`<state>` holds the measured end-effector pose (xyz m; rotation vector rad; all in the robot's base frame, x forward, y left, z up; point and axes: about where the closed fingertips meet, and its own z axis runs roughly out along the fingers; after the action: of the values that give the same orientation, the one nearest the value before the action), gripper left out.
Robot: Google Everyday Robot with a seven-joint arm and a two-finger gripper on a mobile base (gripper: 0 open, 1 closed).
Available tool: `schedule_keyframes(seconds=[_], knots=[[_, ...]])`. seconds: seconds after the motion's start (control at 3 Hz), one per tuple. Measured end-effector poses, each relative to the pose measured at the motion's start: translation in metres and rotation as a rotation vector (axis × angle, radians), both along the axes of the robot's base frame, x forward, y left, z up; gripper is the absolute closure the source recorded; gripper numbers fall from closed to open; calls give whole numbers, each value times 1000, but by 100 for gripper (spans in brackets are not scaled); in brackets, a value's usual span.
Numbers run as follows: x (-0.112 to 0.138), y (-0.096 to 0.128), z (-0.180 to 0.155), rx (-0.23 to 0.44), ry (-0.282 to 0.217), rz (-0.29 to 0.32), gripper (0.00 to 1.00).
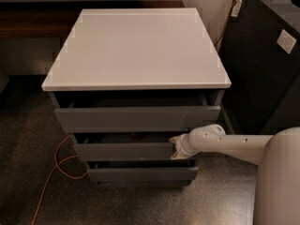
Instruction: Pick coke can from middle drawer and place on counter
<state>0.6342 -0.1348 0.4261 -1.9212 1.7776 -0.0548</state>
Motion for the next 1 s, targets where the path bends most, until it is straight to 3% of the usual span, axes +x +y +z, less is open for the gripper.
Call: schedule_keyframes(seconds=[0.33,0.67,1.0], knots=[[2,-2,-1,5,10,2,69],[-11,0,-3,19,28,12,91],[-32,6,-4,34,33,29,100]])
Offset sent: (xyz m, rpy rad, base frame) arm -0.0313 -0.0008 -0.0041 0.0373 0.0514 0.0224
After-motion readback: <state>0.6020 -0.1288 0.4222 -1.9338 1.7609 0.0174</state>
